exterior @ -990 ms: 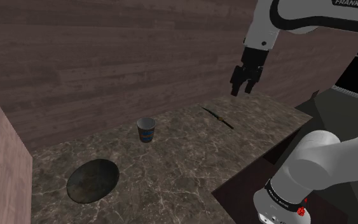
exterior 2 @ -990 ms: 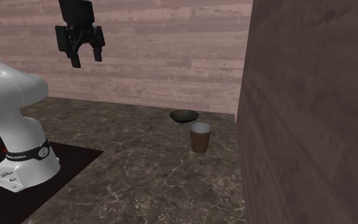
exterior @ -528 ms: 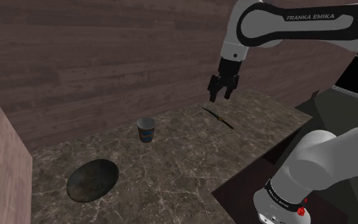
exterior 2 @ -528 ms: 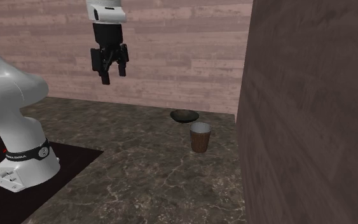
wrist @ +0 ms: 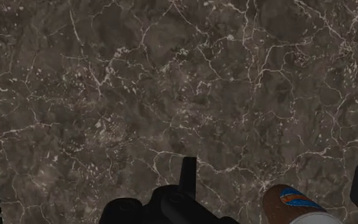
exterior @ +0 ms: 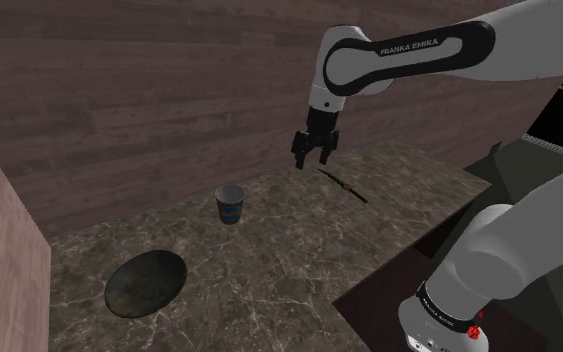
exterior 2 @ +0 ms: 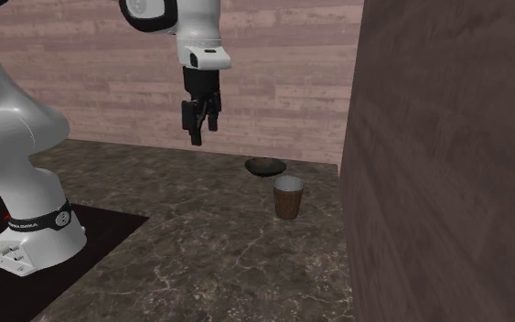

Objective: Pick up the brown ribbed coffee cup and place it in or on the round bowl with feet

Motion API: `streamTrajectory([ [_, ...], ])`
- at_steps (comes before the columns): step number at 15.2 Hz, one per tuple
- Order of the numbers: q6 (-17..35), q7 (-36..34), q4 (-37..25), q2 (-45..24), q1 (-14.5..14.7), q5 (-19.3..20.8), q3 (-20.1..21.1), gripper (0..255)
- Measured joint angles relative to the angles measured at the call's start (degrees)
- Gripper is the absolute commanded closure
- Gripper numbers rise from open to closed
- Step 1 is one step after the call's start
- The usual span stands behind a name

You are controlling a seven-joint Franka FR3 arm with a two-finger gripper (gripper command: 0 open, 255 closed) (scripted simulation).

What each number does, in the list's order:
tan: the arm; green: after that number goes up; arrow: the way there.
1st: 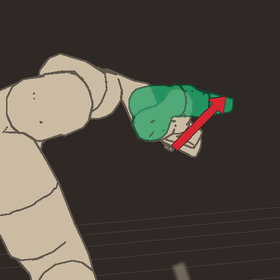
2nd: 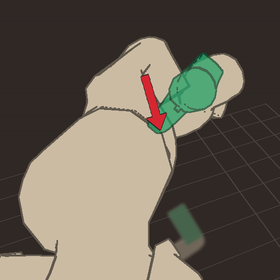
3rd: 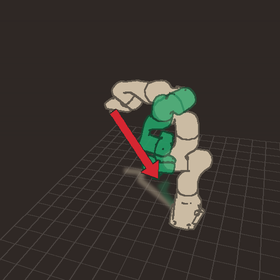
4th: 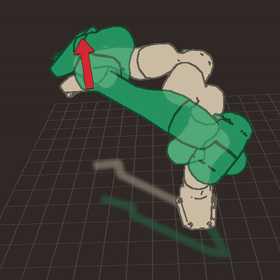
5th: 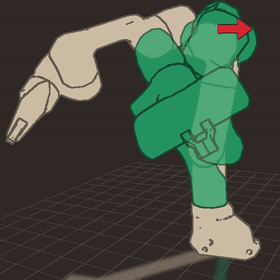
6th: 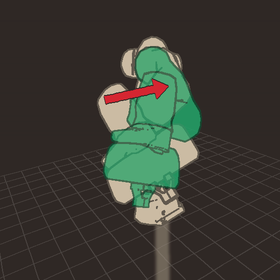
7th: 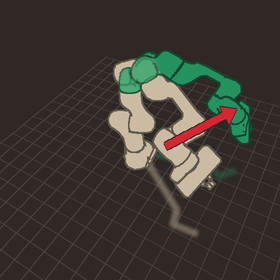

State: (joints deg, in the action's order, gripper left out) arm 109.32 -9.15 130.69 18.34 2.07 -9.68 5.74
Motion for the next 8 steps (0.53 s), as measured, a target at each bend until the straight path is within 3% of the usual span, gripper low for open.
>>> streamTrajectory([
  [8,9.52,-2.18,-7.94,-17.08,0.94,0.46,2.05,0],
])
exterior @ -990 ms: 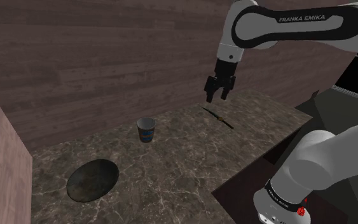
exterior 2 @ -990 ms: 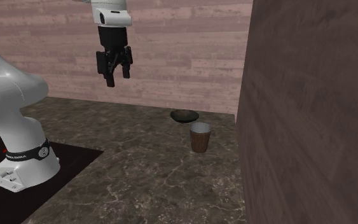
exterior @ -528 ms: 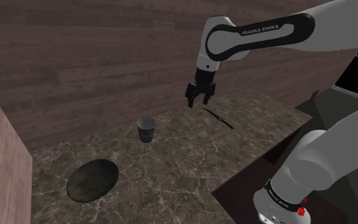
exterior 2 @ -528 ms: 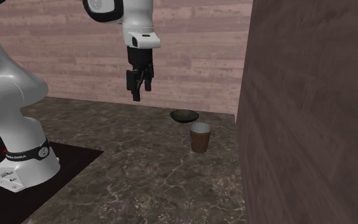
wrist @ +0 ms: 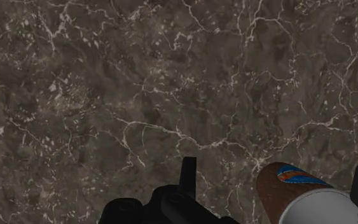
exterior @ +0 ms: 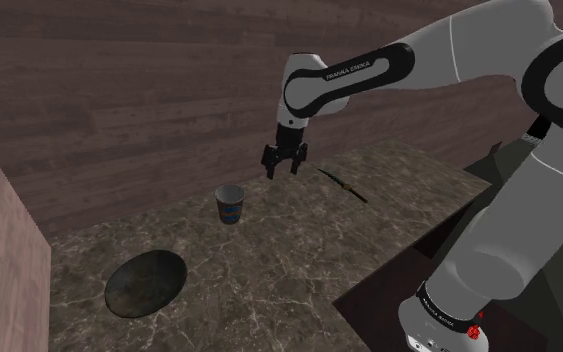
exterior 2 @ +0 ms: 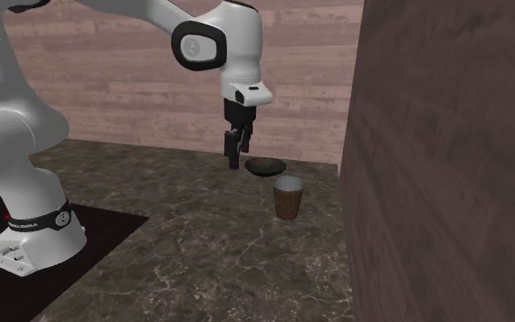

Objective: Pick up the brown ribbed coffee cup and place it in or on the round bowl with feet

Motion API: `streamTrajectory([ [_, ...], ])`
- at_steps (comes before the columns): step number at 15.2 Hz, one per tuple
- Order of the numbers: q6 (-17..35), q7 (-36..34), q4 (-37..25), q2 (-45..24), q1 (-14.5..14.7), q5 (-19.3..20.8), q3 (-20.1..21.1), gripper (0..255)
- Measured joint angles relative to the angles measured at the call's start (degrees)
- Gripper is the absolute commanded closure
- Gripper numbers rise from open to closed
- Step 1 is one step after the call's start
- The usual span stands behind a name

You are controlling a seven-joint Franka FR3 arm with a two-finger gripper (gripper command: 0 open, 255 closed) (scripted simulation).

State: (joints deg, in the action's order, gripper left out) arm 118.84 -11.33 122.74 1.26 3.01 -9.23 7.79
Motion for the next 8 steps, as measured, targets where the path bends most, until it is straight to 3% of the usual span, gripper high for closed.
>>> streamTrajectory([
  [8,4.21,-2.67,-14.03,-17.96,1.59,2.05,0.73,0],
])
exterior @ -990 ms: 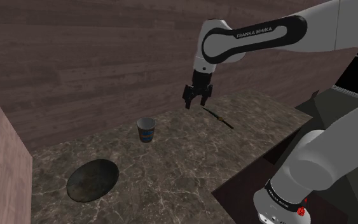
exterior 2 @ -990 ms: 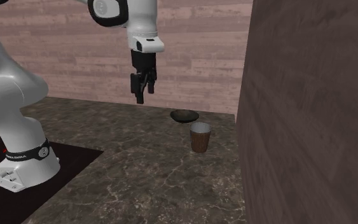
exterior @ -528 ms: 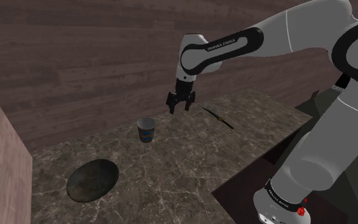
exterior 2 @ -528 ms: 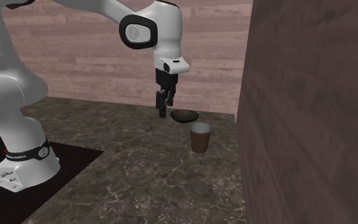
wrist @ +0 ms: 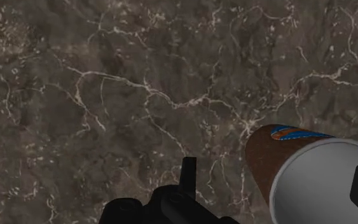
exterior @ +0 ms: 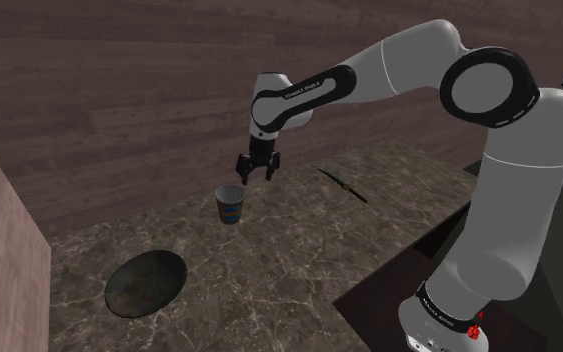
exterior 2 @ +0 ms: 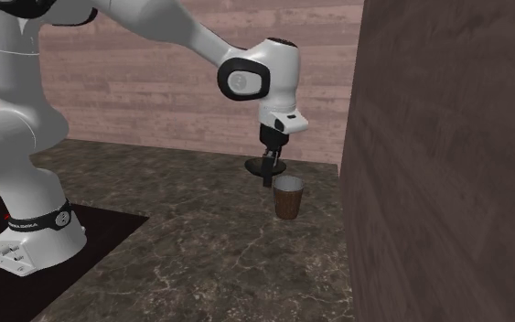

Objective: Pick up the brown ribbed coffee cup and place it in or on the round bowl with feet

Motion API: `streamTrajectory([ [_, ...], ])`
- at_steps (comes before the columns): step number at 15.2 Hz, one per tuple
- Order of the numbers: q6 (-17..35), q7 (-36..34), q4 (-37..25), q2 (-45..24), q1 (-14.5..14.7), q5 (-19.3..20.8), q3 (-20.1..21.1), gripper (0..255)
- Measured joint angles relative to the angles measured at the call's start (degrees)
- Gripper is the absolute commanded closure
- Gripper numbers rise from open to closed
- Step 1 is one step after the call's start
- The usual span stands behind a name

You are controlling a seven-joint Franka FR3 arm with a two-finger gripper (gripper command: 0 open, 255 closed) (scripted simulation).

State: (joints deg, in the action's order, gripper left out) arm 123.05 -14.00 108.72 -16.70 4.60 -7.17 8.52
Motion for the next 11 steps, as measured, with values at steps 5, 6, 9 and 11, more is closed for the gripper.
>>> streamTrajectory([
  [5,1.01,-1.41,-8.71,-9.57,1.35,1.16,-0.03,0],
  [6,1.22,-1.55,-9.35,-10.40,1.50,1.26,-0.05,0],
  [9,2.99,-1.67,-9.15,-11.93,1.81,1.35,-0.03,0],
  [11,4.08,-1.67,-8.82,-12.69,1.93,1.40,-0.05,0],
])
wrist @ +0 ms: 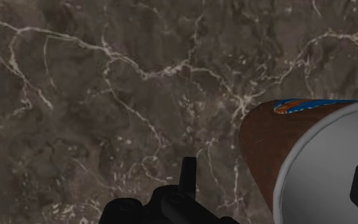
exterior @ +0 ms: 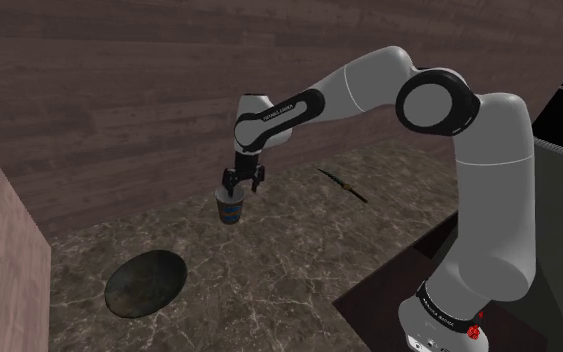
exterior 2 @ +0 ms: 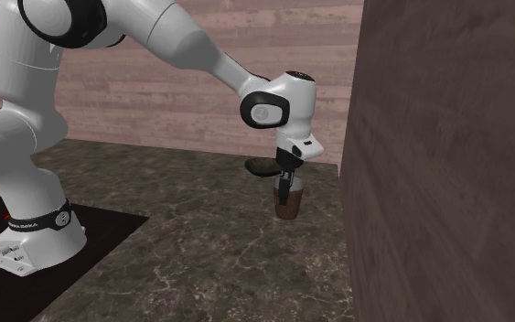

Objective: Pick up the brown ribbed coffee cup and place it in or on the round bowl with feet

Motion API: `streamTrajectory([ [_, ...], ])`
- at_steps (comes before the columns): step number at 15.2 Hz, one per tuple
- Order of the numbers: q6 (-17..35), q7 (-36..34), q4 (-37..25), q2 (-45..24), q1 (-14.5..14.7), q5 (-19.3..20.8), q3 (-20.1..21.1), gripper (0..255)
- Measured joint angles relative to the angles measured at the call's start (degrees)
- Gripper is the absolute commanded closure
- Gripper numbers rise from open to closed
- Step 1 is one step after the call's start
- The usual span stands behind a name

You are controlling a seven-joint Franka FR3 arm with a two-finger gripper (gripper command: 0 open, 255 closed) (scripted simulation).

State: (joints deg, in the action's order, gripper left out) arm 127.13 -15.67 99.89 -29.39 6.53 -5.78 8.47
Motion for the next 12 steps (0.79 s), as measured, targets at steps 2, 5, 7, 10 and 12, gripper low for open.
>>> streamTrajectory([
  [2,0.72,0.00,0.19,-0.53,0.08,0.02,-0.01,0],
  [5,0.89,0.03,0.20,-0.67,0.08,0.03,-0.01,0],
  [7,0.90,0.02,0.19,-0.69,0.09,0.03,-0.01,0],
  [10,0.90,0.02,0.19,-0.69,0.09,0.03,-0.01,255],
  [12,0.92,0.02,0.16,-0.66,0.08,0.03,-0.03,255],
])
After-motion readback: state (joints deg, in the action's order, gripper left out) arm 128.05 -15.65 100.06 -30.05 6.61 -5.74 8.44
